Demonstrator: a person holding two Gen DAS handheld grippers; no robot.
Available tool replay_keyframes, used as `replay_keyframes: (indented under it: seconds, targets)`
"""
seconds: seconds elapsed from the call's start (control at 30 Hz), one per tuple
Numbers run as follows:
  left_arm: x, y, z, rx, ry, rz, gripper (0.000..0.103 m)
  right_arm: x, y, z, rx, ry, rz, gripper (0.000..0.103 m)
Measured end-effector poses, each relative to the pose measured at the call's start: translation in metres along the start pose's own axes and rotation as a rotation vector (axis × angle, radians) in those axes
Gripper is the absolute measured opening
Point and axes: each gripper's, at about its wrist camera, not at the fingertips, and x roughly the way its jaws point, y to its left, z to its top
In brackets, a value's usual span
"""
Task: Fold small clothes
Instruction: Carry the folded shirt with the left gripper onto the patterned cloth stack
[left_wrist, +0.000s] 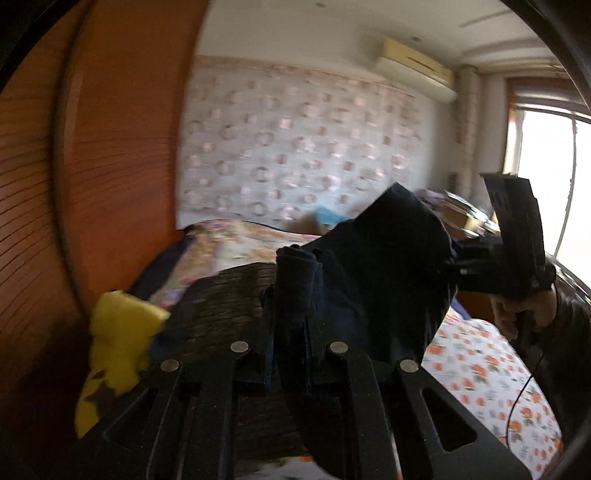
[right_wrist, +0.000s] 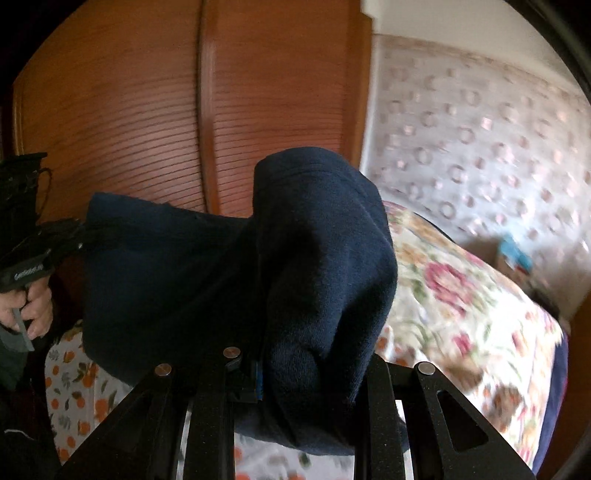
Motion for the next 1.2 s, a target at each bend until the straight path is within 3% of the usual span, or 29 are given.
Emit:
replay_keyframes:
  seconds: [0.2,0.33,0.47,0.5,0.6,0.73,0.87,0.97,1.07,1.2]
  targets:
    - [0.007,0.047,-0.042,-0.127,0.032,0.086,0.012,0.067,0.022,0.050,-0.167,0.047,0.048,0.023]
    - [0.023,0.058,-0.057,-0.162,0.071,0.114,0.012,0.099,0.009,0.063,-0.238,0.067,0.072,0.023]
    - [0.035,0.061,-0.065,-0.165,0.101,0.138,0.013,0.107,-0.015,0.057,-0.201,0.092,0.082,0.031]
    - [0.033,0.062,-0.067,-0.165,0.105,0.139,0.013,0.107,-0.019,0.054,-0.180,0.090,0.059,0.039]
    - [0.032,0.069,-0.074,-0.168,0.113,0.135,0.013,0.103,-0.028,0.050,-0.118,0.020,-0.071,0.044]
    - [0.027,0.076,-0.074,-0.176,0.119,0.135,0.014,0.091,-0.041,0.038,-0.053,-0.030,-0.126,0.049]
    - [0.023,0.071,-0.072,-0.166,0.123,0.142,0.014,0.094,-0.034,0.024,-0.010,-0.024,-0.021,0.049]
    - [0.019,0.065,-0.069,-0.153,0.132,0.149,0.015,0.109,-0.040,0.017,0.013,-0.017,0.000,0.049]
    - [0.012,0.061,-0.066,-0.123,0.124,0.164,0.028,0.139,-0.057,0.013,0.037,0.042,0.016,0.049]
    - [-0.002,0.054,-0.061,-0.076,0.092,0.156,0.067,0.169,-0.069,0.008,0.105,0.071,0.029,0.049]
